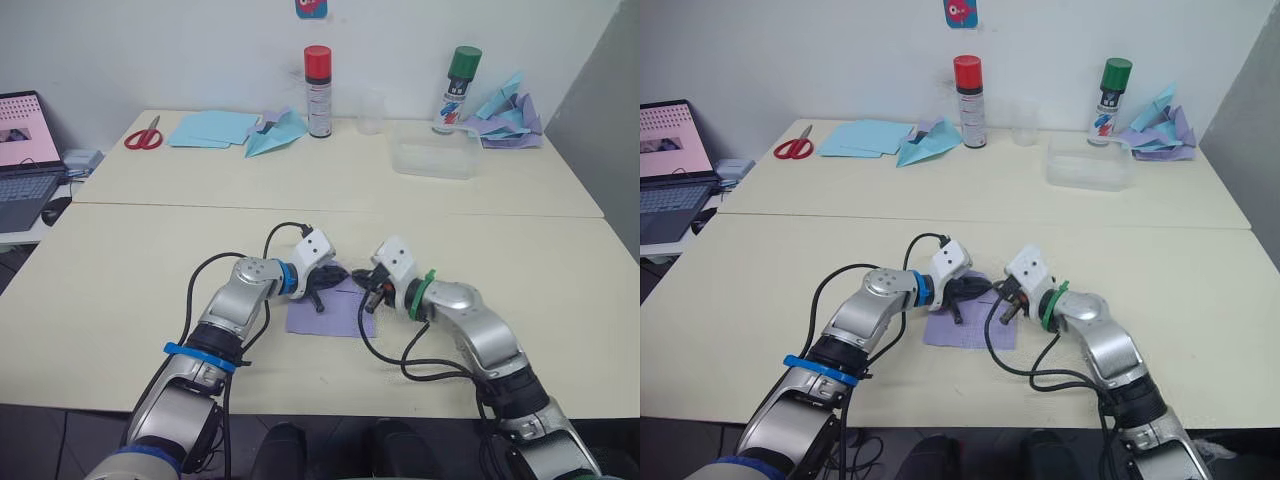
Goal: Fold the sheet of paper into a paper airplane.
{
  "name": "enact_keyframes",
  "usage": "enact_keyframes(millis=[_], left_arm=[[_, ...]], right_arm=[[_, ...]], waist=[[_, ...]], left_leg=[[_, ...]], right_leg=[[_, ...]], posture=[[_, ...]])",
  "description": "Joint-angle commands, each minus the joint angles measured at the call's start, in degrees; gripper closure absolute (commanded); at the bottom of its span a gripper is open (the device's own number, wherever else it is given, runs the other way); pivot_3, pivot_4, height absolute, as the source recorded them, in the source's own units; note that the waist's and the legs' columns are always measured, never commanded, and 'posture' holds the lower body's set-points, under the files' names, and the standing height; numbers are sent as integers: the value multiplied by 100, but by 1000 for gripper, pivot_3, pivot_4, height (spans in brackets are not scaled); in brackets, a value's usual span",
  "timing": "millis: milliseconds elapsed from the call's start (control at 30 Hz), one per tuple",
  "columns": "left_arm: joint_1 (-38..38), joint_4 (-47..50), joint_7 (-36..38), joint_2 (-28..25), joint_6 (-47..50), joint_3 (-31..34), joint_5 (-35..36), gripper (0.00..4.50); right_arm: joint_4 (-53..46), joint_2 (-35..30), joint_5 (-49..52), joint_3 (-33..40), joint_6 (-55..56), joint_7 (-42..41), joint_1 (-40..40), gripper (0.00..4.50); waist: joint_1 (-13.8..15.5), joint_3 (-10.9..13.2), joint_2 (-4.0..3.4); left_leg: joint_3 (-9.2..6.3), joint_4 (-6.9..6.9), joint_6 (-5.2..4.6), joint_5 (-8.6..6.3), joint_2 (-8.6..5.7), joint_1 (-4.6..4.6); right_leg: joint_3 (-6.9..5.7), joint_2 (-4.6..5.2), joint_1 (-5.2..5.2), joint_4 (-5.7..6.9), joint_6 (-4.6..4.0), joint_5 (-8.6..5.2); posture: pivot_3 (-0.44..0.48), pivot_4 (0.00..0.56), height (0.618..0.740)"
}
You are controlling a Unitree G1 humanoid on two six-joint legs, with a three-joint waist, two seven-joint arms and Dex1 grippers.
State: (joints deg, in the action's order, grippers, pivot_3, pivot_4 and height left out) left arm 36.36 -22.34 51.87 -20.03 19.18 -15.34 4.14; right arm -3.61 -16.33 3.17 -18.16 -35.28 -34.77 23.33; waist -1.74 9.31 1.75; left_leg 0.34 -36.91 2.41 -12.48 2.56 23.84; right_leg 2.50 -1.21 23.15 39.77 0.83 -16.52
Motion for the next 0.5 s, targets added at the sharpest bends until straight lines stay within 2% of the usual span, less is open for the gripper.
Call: enact_keyframes(millis=[33, 267, 500], left_arm=[[-70, -170, -85, -35, 46, -8, -133, 4500], [-61, 500, -210, 356, 212, 578, 588, 4500], [58, -110, -359, 386, 189, 253, 127, 4500]], right_arm=[[83, -96, -191, -140, -25, 37, 50, 4487], [21, -106, -228, -254, -43, -27, -31, 4487], [-46, -37, -169, -190, -130, 12, -73, 4487]], waist=[[-2, -1, 0], [-4, 2, 3], [-4, 2, 3]], left_leg=[[-1, 0, 0, 0, -1, -5], [-2, -1, 0, 0, 1, -1], [-1, 1, 0, 0, -5, 1]], right_leg=[[2, 0, -2, 1, 0, 0], [-2, -2, 1, 4, 0, 0], [-1, -5, 2, 2, 0, 0]], posture=[[0, 150, 740], [0, 150, 740], [0, 150, 740]])
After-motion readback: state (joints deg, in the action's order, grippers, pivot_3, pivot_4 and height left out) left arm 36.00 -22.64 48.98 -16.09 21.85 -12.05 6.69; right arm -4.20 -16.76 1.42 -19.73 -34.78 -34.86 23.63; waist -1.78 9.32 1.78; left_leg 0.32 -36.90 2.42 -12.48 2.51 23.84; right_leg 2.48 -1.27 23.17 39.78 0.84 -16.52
